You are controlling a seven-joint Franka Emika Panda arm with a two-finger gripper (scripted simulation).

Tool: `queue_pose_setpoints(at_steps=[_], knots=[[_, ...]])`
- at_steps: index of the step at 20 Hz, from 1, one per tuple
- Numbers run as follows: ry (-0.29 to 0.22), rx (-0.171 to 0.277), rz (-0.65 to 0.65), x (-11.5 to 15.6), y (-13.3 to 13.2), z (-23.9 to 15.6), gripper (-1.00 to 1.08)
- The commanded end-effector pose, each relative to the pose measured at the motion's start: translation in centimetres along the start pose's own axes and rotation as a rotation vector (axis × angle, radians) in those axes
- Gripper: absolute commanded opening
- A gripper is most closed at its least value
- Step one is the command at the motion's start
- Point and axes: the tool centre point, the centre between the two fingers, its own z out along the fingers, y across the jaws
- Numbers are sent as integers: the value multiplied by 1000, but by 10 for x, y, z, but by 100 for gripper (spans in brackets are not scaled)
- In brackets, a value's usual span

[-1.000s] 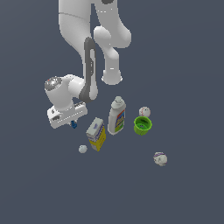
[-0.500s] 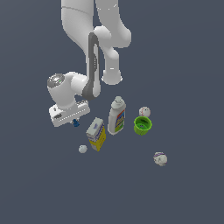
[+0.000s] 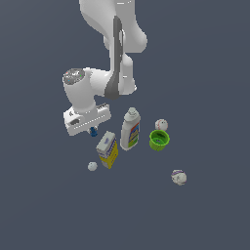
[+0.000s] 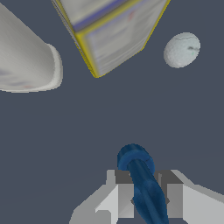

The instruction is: Pick up a designated object from a clutter of objects.

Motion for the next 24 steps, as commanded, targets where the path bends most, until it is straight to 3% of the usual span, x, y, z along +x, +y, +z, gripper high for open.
queue_pose_setpoints(at_steps=[1,24], knots=[[0,-1,0,11,-17,-19,-100],[-3,-5,-1,134,-198,-220,-100]])
